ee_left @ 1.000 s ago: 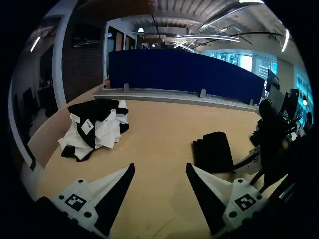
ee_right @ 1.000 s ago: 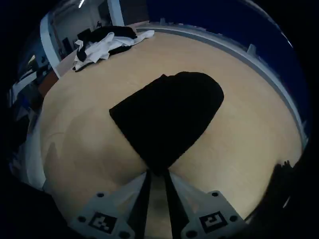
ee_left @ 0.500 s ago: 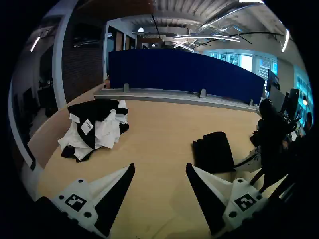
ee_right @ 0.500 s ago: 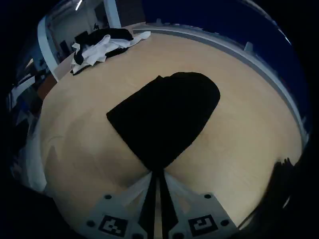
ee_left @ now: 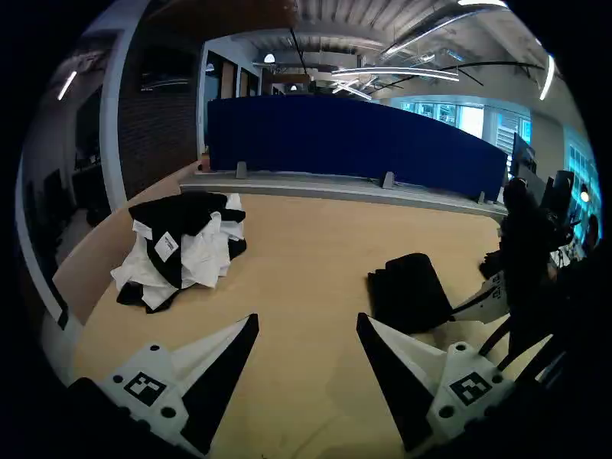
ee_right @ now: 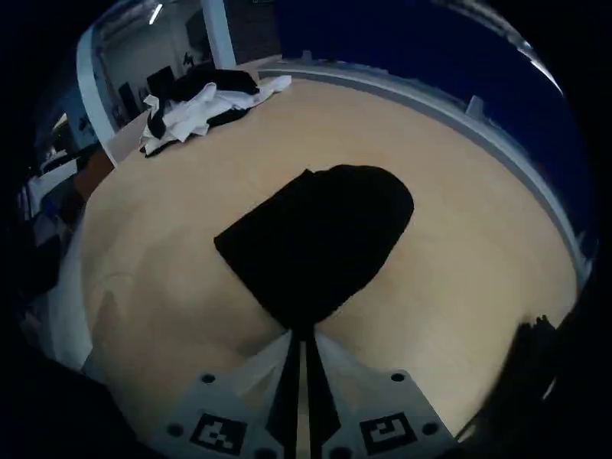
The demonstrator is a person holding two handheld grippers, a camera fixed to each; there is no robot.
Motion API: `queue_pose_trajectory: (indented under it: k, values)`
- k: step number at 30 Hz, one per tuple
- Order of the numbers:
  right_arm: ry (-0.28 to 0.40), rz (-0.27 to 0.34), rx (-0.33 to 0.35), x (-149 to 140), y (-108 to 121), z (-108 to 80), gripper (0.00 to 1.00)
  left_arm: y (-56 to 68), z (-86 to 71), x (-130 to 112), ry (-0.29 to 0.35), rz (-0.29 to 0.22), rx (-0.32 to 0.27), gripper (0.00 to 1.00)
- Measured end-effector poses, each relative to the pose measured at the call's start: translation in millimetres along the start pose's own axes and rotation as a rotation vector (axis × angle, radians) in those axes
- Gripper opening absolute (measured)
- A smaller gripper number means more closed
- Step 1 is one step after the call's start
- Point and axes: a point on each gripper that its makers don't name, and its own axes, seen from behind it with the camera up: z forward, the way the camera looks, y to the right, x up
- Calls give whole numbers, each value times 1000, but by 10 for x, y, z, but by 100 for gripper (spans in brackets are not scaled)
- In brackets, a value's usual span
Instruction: Fold towel
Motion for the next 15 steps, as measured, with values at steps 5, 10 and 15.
queue_pose_trajectory:
  k: [5, 10, 15]
  values:
    - [75, -26, -9, 351, -4, -197, 5, 5, -3, 47, 9, 2, -2, 95]
    - [141, -64, -22, 717, 6, -433, 5, 11, -15, 118, 22, 7, -5, 95]
    - [189, -110, -33, 1034, 26, -658, 4, 21, -35, 197, 38, 9, -10, 95]
